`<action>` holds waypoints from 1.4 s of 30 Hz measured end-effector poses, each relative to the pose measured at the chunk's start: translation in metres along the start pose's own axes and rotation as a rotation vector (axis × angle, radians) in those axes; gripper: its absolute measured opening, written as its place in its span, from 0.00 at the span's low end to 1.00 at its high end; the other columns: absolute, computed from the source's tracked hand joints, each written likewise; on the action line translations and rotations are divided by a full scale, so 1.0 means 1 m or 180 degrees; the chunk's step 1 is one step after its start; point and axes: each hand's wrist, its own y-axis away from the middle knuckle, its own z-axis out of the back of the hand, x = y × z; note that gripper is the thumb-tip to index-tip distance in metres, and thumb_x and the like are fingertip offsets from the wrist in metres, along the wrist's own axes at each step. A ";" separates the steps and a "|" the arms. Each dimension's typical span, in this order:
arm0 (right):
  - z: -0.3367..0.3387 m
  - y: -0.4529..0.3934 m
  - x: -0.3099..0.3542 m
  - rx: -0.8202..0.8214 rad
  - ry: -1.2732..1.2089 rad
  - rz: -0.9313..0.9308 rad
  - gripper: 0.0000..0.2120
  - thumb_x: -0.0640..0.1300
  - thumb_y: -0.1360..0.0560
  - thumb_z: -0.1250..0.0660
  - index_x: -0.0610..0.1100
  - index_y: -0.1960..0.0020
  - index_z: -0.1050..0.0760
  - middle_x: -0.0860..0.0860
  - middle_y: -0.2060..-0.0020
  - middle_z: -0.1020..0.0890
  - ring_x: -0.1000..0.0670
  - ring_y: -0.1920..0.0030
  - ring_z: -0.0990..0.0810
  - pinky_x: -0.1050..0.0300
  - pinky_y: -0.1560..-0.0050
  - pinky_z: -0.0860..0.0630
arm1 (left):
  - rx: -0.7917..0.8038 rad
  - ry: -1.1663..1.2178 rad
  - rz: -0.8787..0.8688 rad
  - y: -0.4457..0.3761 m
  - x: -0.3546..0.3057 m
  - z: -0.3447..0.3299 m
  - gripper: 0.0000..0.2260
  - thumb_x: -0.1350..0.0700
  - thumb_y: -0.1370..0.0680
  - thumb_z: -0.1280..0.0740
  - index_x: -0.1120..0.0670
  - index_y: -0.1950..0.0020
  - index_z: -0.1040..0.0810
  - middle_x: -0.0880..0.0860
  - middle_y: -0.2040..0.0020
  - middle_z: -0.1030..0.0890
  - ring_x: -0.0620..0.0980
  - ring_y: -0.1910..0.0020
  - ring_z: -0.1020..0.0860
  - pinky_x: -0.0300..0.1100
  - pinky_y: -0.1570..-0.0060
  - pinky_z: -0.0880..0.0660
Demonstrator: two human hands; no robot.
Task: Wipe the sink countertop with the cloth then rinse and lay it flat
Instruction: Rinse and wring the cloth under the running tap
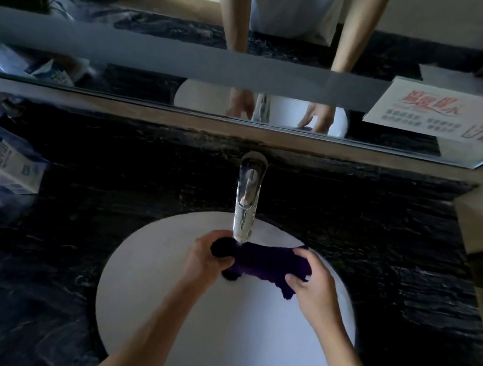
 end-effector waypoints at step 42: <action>-0.012 -0.020 0.002 -0.0290 -0.2843 -0.1238 0.14 0.43 0.18 0.34 0.43 0.33 0.24 0.43 0.42 0.15 0.42 0.41 0.16 0.47 0.52 0.16 | 0.0283 0.1930 0.1181 -0.006 -0.016 -0.016 0.10 0.67 0.18 0.38 0.61 0.38 0.23 0.66 0.46 0.17 0.64 0.55 0.15 0.59 0.62 0.18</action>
